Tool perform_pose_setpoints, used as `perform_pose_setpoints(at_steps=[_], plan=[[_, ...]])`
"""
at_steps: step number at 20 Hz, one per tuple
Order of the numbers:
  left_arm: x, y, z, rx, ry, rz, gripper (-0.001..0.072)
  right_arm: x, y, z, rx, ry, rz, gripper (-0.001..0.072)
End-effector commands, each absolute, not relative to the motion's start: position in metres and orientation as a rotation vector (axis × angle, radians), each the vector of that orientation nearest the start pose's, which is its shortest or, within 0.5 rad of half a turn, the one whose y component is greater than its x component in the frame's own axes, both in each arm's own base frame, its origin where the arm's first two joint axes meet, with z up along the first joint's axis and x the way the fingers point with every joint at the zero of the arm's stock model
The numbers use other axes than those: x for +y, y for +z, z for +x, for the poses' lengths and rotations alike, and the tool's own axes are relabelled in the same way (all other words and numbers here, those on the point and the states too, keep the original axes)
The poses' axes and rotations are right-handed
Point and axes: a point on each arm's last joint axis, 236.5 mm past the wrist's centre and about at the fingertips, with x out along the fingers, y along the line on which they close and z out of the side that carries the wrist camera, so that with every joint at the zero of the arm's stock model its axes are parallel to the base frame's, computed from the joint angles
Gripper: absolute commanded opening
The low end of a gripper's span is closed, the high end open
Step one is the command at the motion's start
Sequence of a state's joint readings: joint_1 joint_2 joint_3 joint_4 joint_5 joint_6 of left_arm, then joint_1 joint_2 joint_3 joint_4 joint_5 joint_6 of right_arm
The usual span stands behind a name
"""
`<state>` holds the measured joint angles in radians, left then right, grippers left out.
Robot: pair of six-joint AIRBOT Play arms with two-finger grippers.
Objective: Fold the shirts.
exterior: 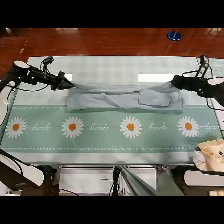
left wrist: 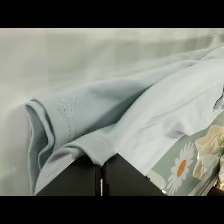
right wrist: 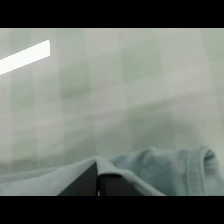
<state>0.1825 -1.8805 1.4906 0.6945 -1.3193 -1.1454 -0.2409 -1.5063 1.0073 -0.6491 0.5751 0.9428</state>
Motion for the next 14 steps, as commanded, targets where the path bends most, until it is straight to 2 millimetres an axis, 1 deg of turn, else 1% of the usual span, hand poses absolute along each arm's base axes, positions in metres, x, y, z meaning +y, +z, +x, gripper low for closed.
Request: perform_pose_setpoints(at_steps=[1, 2, 4, 5, 6, 7, 8, 9, 10, 11, 12, 13, 14], plan=[[-0.091, -0.077, 0.457, 1.412, -0.572, -0.660, 0.0025, 0.000, -0.070, 0.474, 0.944, 0.146, 0.482, 0.0025], [-0.088, -0.081, 0.453, 1.429, -0.568, -0.645, 0.0037, -0.002, -0.073, 0.472, 0.956, 0.142, 0.471, 0.0025], [-0.082, -0.088, 0.449, 1.453, -0.552, -0.605, 0.0219, -0.005, -0.078, 0.467, 0.984, 0.135, 0.448, 0.0026], [-0.078, -0.090, 0.447, 1.461, -0.543, -0.589, 0.0330, -0.007, -0.082, 0.462, 1.008, 0.131, 0.434, 0.0027], [-0.074, -0.091, 0.446, 1.467, -0.538, -0.583, 0.0453, -0.007, -0.085, 0.457, 1.031, 0.132, 0.419, 0.0050], [-0.067, -0.090, 0.444, 1.474, -0.531, -0.580, 0.0480, -0.007, -0.086, 0.452, 1.050, 0.141, 0.403, 0.0117], [-0.055, -0.087, 0.441, 1.487, -0.517, -0.570, 0.0480, -0.008, -0.083, 0.450, 1.054, 0.150, 0.395, 0.0153], [-0.038, -0.084, 0.439, 1.510, -0.475, -0.562, 0.0479, -0.014, -0.070, 0.452, 1.027, 0.145, 0.382, 0.0153], [-0.016, -0.077, 0.437, 1.523, -0.431, -0.544, 0.0479, -0.023, -0.051, 0.457, 0.981, 0.131, 0.369, 0.0222], [0.006, -0.066, 0.438, 1.515, -0.385, -0.531, 0.0478, -0.037, -0.024, 0.463, 0.916, 0.108, 0.352, 0.0409], [0.025, -0.054, 0.442, 1.483, -0.336, -0.531, 0.0478, -0.054, 0.005, 0.469, 0.851, 0.079, 0.329, 0.0425], [0.042, -0.039, 0.448, 1.428, -0.300, -0.539, 0.0478, -0.074, 0.034, 0.473, 0.795, 0.041, 0.310, 0.0425], [0.053, -0.026, 0.451, 1.387, -0.281, -0.542, 0.0478, -0.091, 0.055, 0.472, 0.771, 0.002, 0.297, 0.0425]])
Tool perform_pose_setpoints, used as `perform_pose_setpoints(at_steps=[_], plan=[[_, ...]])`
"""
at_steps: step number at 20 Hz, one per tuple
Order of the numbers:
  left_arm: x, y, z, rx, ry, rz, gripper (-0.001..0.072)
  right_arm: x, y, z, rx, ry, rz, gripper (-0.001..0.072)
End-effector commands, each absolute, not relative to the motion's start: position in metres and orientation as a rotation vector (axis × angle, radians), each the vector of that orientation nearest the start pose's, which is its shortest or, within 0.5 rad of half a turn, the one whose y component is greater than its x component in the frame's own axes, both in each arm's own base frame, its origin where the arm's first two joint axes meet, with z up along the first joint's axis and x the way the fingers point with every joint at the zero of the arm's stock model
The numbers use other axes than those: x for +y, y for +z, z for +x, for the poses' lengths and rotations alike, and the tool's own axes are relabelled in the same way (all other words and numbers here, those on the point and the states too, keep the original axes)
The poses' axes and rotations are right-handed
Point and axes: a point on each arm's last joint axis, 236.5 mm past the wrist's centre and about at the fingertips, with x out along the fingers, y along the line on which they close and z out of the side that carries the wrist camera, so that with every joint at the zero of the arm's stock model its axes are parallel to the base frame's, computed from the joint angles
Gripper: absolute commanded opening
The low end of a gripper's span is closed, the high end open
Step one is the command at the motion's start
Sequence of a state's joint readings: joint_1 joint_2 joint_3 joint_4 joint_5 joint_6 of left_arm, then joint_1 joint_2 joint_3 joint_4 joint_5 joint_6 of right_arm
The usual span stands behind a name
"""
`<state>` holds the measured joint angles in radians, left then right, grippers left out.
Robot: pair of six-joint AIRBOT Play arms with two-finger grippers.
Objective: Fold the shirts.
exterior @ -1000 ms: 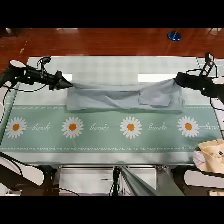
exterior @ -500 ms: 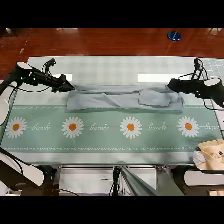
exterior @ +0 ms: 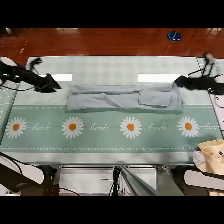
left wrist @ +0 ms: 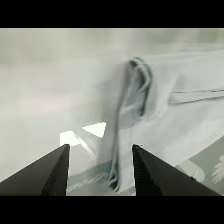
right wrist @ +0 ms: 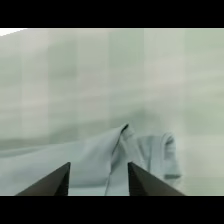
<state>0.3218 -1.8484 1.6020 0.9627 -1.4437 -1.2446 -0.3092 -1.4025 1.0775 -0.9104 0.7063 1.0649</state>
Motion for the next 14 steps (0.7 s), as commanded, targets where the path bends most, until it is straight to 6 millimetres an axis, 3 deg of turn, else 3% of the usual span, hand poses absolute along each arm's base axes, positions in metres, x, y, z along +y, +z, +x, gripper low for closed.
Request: perform_pose_setpoints(at_steps=[1, 2, 4, 6, 8, 10, 14], plan=[[0.060, -0.014, 0.452, 1.356, -0.268, -0.540, 0.0478, -0.109, 0.067, 0.466, 0.789, -0.043, 0.287, 0.0491], [0.064, -0.005, 0.451, 1.335, -0.259, -0.535, 0.0478, -0.125, 0.067, 0.455, 0.843, -0.088, 0.291, 0.0535], [0.062, 0.008, 0.450, 1.317, -0.264, -0.519, 0.0478, -0.139, 0.038, 0.421, 1.035, -0.097, 0.318, 0.0574], [0.051, 0.013, 0.450, 1.318, -0.285, -0.499, 0.0477, -0.129, -0.002, 0.385, 1.241, -0.012, 0.401, 0.0582], [0.037, 0.013, 0.451, 1.327, -0.310, -0.480, 0.0477, -0.109, -0.032, 0.364, 1.380, 0.113, 0.531, 0.0586], [0.023, 0.013, 0.452, 1.334, -0.339, -0.454, 0.0477, -0.094, -0.047, 0.371, 1.386, 0.189, 0.639, 0.0587], [0.000, 0.013, 0.453, 1.346, -0.383, -0.418, 0.0477, -0.078, -0.070, 0.404, 1.311, 0.224, 0.799, 0.0587]])
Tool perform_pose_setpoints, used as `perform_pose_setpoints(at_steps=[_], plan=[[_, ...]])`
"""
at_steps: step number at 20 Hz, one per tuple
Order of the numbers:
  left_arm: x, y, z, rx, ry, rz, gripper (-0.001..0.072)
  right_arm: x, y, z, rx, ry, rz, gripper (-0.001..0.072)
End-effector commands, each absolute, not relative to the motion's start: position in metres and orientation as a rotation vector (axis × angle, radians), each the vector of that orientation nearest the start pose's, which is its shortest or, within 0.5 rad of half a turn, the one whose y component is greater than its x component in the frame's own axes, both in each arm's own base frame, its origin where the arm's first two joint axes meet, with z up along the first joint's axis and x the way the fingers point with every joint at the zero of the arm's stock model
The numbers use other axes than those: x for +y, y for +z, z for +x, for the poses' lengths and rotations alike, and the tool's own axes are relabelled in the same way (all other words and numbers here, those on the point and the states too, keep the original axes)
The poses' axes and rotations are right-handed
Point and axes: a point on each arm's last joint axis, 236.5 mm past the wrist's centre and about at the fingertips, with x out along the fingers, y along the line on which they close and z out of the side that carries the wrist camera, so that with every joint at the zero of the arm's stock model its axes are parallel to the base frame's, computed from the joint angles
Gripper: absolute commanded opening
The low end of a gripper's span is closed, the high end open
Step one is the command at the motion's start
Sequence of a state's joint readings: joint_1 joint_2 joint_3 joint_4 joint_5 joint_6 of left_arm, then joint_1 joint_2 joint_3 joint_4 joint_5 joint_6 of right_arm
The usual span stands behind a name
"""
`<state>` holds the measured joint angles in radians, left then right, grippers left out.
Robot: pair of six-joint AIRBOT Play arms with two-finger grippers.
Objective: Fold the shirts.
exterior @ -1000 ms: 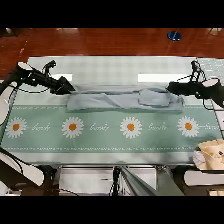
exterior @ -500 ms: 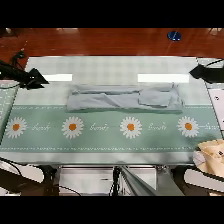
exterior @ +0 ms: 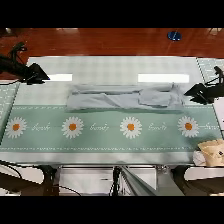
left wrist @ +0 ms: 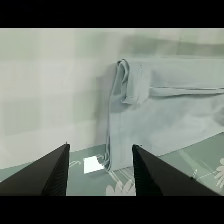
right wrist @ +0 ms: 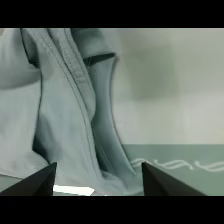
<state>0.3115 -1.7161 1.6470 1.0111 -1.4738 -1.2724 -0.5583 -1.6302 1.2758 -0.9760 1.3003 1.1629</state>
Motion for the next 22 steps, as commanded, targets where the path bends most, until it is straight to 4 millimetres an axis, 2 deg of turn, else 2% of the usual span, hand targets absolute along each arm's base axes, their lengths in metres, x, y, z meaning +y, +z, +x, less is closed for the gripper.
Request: perform_pose_setpoints(at_steps=[1, 5, 6, 7, 9, 10, 11, 12, 13, 15, 17, 19, 22], plan=[[-0.004, 0.013, 0.453, 1.348, -0.391, -0.411, 0.0478, -0.074, -0.079, 0.406, 1.318, 0.229, 0.818, 0.0587], [-0.014, 0.013, 0.453, 1.354, -0.411, -0.396, 0.0477, -0.046, -0.115, 0.419, 1.364, 0.232, 0.818, 0.0580], [-0.016, 0.013, 0.453, 1.354, -0.416, -0.394, 0.0477, -0.036, -0.122, 0.425, 1.370, 0.227, 0.810, 0.0569], [-0.018, 0.013, 0.453, 1.354, -0.419, -0.394, 0.0477, -0.025, -0.125, 0.430, 1.368, 0.232, 0.796, 0.0527], [-0.022, 0.014, 0.452, 1.356, -0.430, -0.392, 0.0476, -0.006, -0.118, 0.443, 1.339, 0.275, 0.744, 0.0073], [-0.028, 0.015, 0.453, 1.353, -0.443, -0.400, 0.0459, 0.000, -0.106, 0.448, 1.317, 0.298, 0.732, 0.0025], [-0.036, 0.019, 0.454, 1.343, -0.467, -0.419, 0.0386, 0.002, -0.088, 0.454, 1.280, 0.332, 0.718, 0.0025], [-0.048, 0.027, 0.455, 1.329, -0.511, -0.458, 0.0187, 0.004, -0.065, 0.458, 1.247, 0.356, 0.703, 0.0025], [-0.062, 0.036, 0.457, 1.304, -0.556, -0.502, 0.0029, 0.005, -0.043, 0.456, 1.229, 0.380, 0.676, 0.0025], [-0.093, 0.060, 0.464, 1.241, -0.657, -0.600, 0.0026, 0.004, -0.003, 0.442, 1.214, 0.402, 0.612, 0.0025], [-0.123, 0.074, 0.463, 1.218, -0.739, -0.638, 0.0026, -0.005, 0.021, 0.426, 1.221, 0.358, 0.531, 0.0024], [-0.152, 0.075, 0.455, 1.243, -0.790, -0.608, 0.0025, -0.011, 0.039, 0.412, 1.222, 0.332, 0.461, 0.0025], [-0.202, 0.073, 0.435, 1.289, -0.882, -0.544, 0.0025, -0.010, 0.063, 0.402, 1.196, 0.318, 0.439, 0.0024]])
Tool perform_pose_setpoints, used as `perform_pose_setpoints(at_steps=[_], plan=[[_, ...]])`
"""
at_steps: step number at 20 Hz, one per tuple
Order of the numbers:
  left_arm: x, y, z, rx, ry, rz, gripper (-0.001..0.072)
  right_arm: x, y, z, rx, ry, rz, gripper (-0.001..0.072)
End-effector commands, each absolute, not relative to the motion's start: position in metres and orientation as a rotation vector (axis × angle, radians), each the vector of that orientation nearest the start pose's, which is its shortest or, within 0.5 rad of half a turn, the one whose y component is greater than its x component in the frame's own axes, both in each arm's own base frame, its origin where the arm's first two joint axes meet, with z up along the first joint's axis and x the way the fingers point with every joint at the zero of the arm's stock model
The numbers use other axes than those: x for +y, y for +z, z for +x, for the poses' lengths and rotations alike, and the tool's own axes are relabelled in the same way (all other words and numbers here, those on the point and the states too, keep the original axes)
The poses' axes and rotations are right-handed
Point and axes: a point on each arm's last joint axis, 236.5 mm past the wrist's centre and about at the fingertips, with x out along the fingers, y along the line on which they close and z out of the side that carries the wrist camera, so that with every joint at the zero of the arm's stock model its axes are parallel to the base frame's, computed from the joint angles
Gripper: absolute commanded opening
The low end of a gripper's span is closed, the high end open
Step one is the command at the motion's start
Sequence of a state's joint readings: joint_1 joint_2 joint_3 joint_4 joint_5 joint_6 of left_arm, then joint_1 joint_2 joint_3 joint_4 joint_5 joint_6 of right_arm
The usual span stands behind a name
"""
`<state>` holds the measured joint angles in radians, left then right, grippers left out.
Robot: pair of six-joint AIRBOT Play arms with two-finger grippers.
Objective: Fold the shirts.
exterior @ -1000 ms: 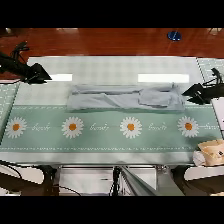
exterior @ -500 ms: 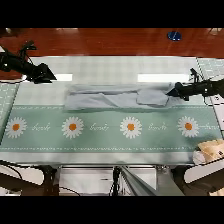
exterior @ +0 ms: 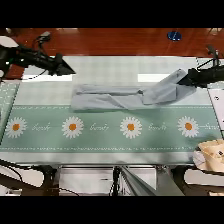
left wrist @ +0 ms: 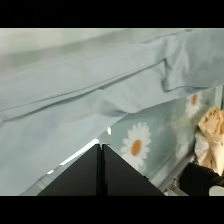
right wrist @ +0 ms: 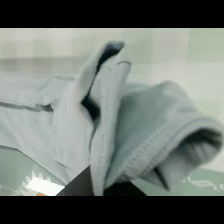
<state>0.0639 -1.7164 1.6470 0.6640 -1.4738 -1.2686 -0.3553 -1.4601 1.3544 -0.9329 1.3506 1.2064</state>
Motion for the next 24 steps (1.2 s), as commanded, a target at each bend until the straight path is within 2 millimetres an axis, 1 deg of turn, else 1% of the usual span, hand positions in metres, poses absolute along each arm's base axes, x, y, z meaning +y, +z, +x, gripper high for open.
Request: perform_pose_setpoints(at_steps=[1, 2, 4, 7, 11, 13, 15, 17, 20, 21, 24], plan=[[-0.218, 0.071, 0.428, 1.304, -0.908, -0.518, 0.0025, -0.009, 0.069, 0.399, 1.191, 0.318, 0.434, 0.0024], [-0.235, 0.068, 0.423, 1.312, -0.930, -0.498, 0.0025, -0.009, 0.073, 0.396, 1.190, 0.318, 0.429, 0.0024], [-0.266, 0.062, 0.417, 1.327, -0.930, -0.500, 0.0025, -0.006, 0.077, 0.391, 1.197, 0.322, 0.432, 0.0024], [-0.311, 0.051, 0.408, 1.357, -0.919, -0.521, 0.0025, -0.003, 0.077, 0.386, 1.221, 0.331, 0.444, 0.0024], [-0.374, 0.037, 0.386, 1.365, -0.940, -0.502, 0.0025, -0.002, 0.077, 0.382, 1.237, 0.336, 0.450, 0.0025], [-0.399, 0.026, 0.375, 1.383, -0.934, -0.507, 0.0025, -0.001, 0.080, 0.381, 1.231, 0.335, 0.447, 0.0024], [-0.421, 0.011, 0.365, 1.414, -0.915, -0.521, 0.0025, 0.000, 0.086, 0.378, 1.221, 0.335, 0.441, 0.0024], [-0.444, -0.005, 0.350, 1.445, -0.919, -0.534, 0.0025, 0.001, 0.095, 0.375, 1.205, 0.335, 0.432, 0.0024], [-0.476, -0.015, 0.338, 1.462, -0.931, -0.623, 0.0025, 0.003, 0.110, 0.370, 1.166, 0.332, 0.411, 0.0024], [-0.484, -0.019, 0.334, 1.470, -0.931, -0.646, 0.0025, 0.003, 0.116, 0.369, 1.154, 0.330, 0.407, 0.0024], [-0.501, -0.033, 0.323, 1.488, -0.924, -0.665, 0.0024, 0.007, 0.130, 0.363, 1.123, 0.331, 0.399, 0.0024]])
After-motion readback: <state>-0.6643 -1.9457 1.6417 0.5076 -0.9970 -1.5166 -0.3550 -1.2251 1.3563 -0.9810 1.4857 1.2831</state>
